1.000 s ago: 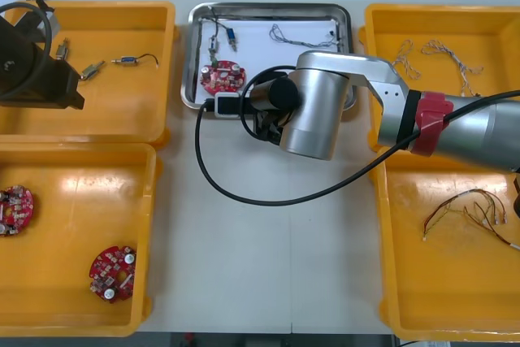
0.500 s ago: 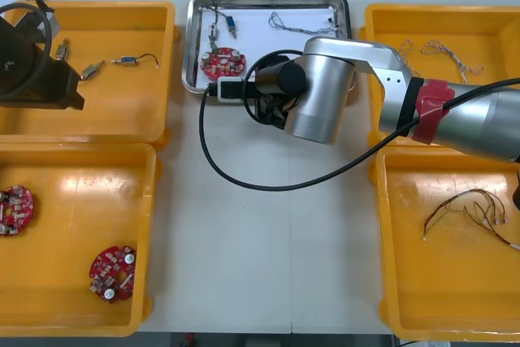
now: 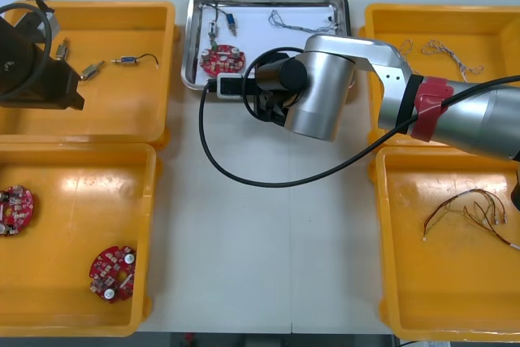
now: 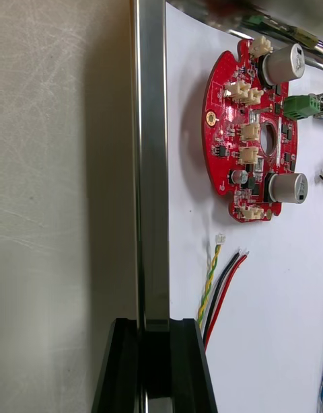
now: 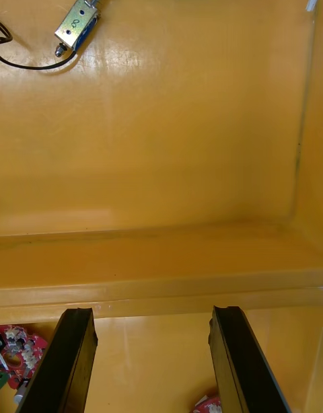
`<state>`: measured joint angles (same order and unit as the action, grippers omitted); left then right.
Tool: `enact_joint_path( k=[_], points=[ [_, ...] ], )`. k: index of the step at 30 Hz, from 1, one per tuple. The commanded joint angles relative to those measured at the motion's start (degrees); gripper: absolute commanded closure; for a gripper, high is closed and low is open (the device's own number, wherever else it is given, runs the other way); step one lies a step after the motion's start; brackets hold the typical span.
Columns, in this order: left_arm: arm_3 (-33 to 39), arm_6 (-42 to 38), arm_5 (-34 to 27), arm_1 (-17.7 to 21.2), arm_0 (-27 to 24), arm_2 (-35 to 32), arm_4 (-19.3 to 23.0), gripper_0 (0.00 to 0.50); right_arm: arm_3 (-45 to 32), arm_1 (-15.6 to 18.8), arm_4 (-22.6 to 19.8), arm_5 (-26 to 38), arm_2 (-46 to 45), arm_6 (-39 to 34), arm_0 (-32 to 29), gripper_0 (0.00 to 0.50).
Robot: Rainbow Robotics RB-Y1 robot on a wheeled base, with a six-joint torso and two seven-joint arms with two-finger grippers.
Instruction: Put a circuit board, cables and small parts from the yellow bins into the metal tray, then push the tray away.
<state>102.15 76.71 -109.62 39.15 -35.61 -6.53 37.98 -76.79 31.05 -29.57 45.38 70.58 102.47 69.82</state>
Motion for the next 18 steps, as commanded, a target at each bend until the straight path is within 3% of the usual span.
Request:
enact_joint_path(
  k=[1,3,18],
  points=[
    [1.6,7.1,-0.4,2.6,0.4,-1.7,-0.5,0.0,-0.4,-1.1,-0.6,-0.7,-0.1,2.1,3.3,0.179],
    [1.6,7.1,-0.4,2.6,0.4,-1.7,-0.5,0.0,-0.4,-1.3,-0.7,-0.7,-0.1,2.0,3.3,0.003],
    [1.6,7.1,-0.4,2.6,0.4,-1.7,-0.5,0.0,-3.5,-0.9,-0.9,1.4,-0.6,1.6,3.3,0.0]
  ],
)
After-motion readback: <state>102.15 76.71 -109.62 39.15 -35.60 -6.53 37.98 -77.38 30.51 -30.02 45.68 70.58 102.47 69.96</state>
